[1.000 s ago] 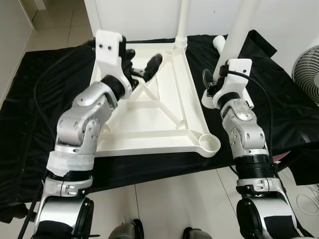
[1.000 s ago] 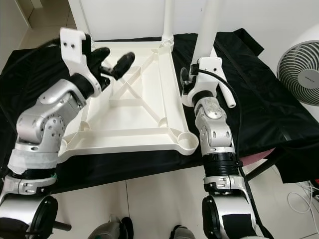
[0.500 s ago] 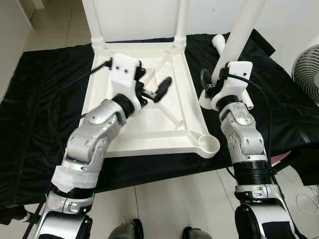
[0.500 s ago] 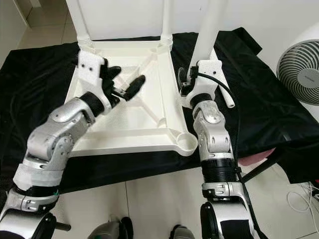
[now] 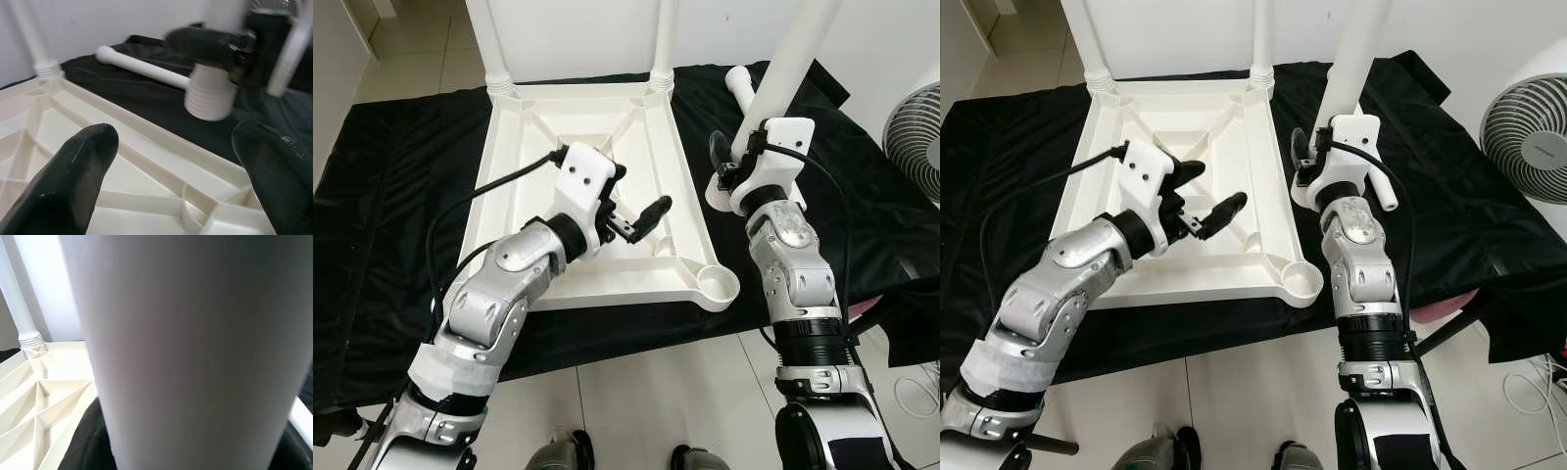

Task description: Building children table

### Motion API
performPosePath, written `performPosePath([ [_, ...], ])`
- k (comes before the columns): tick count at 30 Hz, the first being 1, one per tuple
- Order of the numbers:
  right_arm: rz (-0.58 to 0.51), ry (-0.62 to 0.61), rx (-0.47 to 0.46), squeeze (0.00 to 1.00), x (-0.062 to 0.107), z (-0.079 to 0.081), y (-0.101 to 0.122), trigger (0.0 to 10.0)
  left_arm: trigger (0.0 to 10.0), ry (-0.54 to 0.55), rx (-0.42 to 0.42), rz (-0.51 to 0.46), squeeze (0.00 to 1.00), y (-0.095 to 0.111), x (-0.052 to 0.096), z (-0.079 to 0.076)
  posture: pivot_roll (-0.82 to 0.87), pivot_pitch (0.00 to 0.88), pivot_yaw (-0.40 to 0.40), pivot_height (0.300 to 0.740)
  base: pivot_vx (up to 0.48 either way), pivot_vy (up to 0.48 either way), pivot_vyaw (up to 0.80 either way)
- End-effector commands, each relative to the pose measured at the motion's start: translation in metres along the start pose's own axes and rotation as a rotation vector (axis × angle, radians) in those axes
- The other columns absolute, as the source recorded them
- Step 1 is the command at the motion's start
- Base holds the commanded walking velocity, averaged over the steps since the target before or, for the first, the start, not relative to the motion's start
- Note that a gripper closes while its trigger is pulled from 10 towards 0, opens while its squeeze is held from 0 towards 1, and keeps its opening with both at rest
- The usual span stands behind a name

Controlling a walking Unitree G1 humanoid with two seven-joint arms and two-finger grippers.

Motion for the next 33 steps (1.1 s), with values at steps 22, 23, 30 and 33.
performPosePath([
  [22,-0.025,0.021,0.012,0.0,0.001,0.003,0.004,10.0,10.0,-0.098,-0.042,-0.017,0.0,-0.005,-0.011,-0.007,-0.04,0.122,0.038,0.74,0.0,0.0,0.0],
  [23,-0.025,0.021,0.012,0.0,0.001,0.003,0.004,10.0,10.0,-0.098,-0.042,-0.017,0.0,-0.005,-0.011,-0.007,-0.04,0.122,0.038,0.74,0.0,0.0,0.0],
  [30,-0.031,0.025,0.018,0.0,0.001,0.004,0.007,10.0,10.0,0.148,0.013,-0.019,0.0,-0.011,-0.008,0.053,-0.06,0.114,0.048,0.74,0.0,0.0,0.0],
  [33,-0.028,0.012,0.026,0.0,0.004,-0.001,0.006,10.0,10.0,0.104,0.019,0.053,0.0,-0.033,0.011,0.046,-0.07,0.113,0.06,0.74,0.0,0.0,0.0],
])
Point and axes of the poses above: a point about 5 cm out from each wrist's last joint towards the gripper, its own x axis pointing back from the gripper into the wrist, its own y axis along the axis of the wrist's last joint, z = x × y, the point moved 5 cm from there along -x, pointing out of the wrist towards the gripper, and after that the axes turned 3 degrees about -x, right-handed, at the moved point
